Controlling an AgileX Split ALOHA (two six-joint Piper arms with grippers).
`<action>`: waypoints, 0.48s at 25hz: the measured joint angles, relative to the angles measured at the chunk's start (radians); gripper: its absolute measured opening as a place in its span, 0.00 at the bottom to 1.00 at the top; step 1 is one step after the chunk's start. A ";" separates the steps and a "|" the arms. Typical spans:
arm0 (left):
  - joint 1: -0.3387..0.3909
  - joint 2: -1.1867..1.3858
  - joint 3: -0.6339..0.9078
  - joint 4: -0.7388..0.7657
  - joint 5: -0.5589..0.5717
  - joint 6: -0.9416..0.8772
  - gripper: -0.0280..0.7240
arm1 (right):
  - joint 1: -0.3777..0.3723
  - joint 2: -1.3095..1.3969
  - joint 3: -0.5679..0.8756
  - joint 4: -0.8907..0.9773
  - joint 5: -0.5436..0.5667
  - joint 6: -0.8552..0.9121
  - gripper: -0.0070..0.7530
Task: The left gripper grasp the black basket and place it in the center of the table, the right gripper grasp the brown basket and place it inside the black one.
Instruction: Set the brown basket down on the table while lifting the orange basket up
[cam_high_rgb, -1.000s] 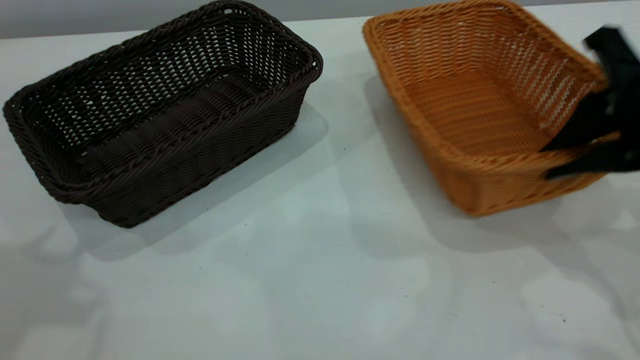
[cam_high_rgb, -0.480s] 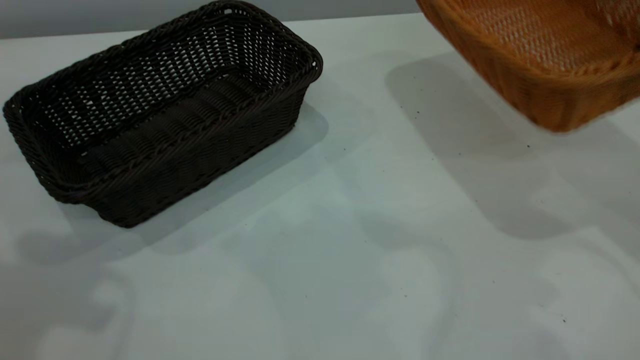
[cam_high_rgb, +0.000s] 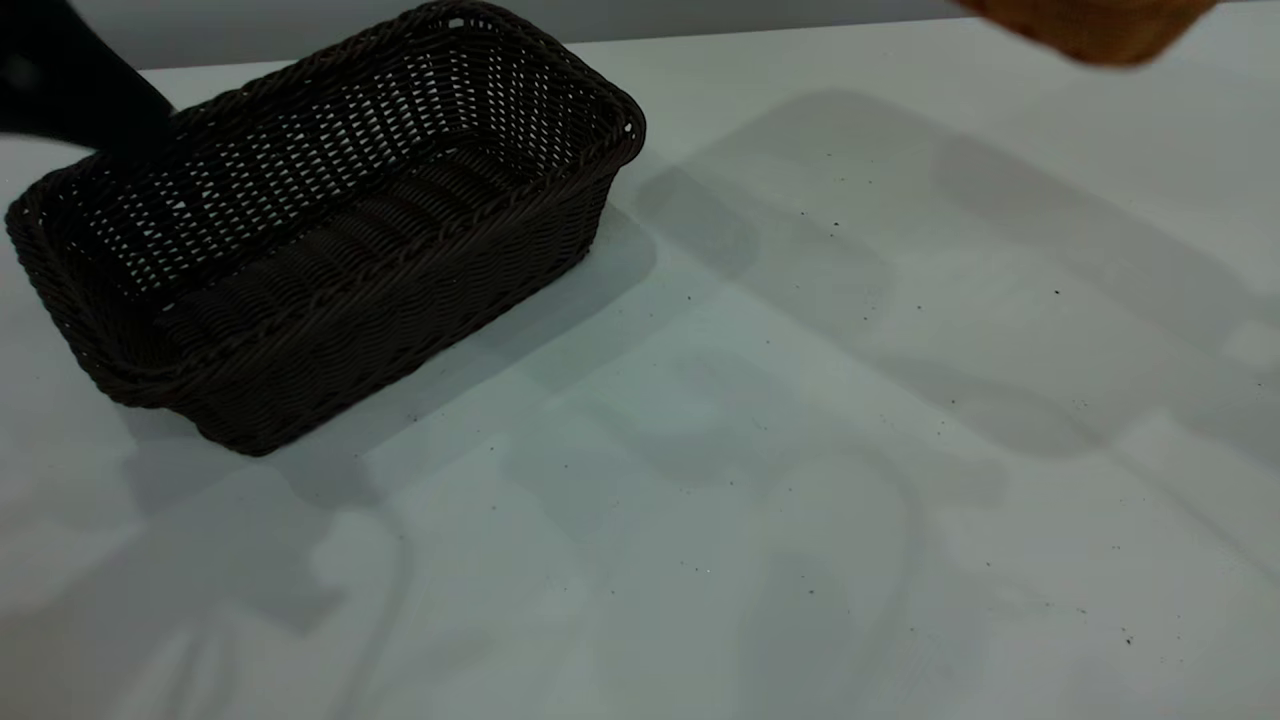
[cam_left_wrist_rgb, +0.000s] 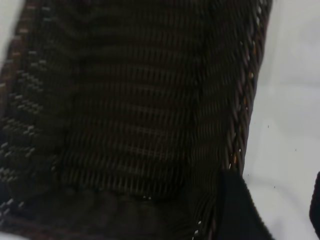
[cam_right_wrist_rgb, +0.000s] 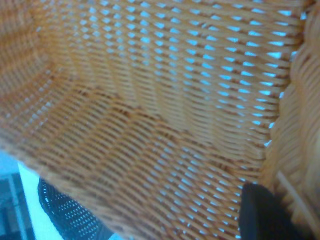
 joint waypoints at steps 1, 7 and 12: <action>-0.011 0.023 0.000 0.000 -0.015 0.021 0.47 | 0.000 0.000 -0.013 0.000 -0.008 -0.002 0.16; -0.065 0.137 -0.001 -0.005 -0.113 0.153 0.47 | 0.000 0.000 -0.020 0.001 -0.045 -0.047 0.16; -0.098 0.186 -0.002 -0.008 -0.206 0.154 0.53 | 0.000 0.000 -0.020 0.004 -0.057 -0.071 0.16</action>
